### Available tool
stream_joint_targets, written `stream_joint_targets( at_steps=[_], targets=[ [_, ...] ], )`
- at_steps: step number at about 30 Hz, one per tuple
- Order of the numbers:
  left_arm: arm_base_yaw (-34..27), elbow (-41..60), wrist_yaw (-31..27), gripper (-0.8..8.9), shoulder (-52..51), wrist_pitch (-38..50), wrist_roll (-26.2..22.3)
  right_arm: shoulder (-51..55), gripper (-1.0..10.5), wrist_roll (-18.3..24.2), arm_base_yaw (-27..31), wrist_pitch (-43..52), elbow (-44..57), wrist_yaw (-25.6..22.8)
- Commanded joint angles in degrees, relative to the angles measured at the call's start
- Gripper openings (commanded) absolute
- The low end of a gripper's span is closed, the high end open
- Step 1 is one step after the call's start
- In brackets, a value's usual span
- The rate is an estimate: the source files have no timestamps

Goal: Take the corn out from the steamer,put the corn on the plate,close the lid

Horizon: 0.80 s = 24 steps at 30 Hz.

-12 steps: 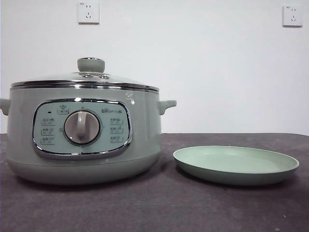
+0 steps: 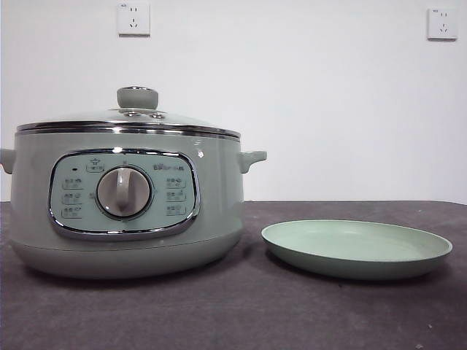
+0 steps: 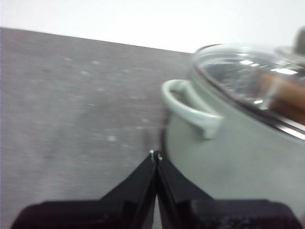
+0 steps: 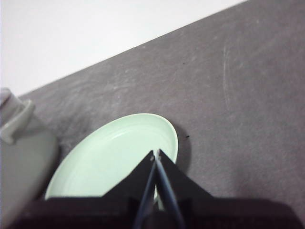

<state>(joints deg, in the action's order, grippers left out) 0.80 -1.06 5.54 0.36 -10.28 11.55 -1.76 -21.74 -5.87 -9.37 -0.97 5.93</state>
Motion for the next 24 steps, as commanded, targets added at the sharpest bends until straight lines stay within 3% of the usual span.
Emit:
stream_joint_targets(
  at_steps=[1,9,16,19,24],
  targets=[
    [-0.1,0.7,2.6,-0.06,-0.2,0.2,4.8,0.0,0.0,-3.5,0.2,0.1,0.4,0.1],
    [-0.1,-3.5,3.9,-0.07,-0.2,-2.8,6.3,-1.9,-0.1,-3.3,0.2,-0.2,-6.2,0.1],
    [-0.1,-13.4,3.7,-0.07,0.5,-8.4,6.3,-10.5,-0.1,-3.2,0.2,-0.7,-16.5,0.2],
    [-0.1,-17.9,3.7,-0.07,2.7,-10.1,6.2,-15.7,-0.1,-1.0,0.2,-2.5,-22.1,0.5],
    [-0.1,-25.0,5.0,-0.07,9.7,-12.3,3.6,-24.9,-0.1,4.8,0.2,-5.1,-31.4,6.6]
  ],
)
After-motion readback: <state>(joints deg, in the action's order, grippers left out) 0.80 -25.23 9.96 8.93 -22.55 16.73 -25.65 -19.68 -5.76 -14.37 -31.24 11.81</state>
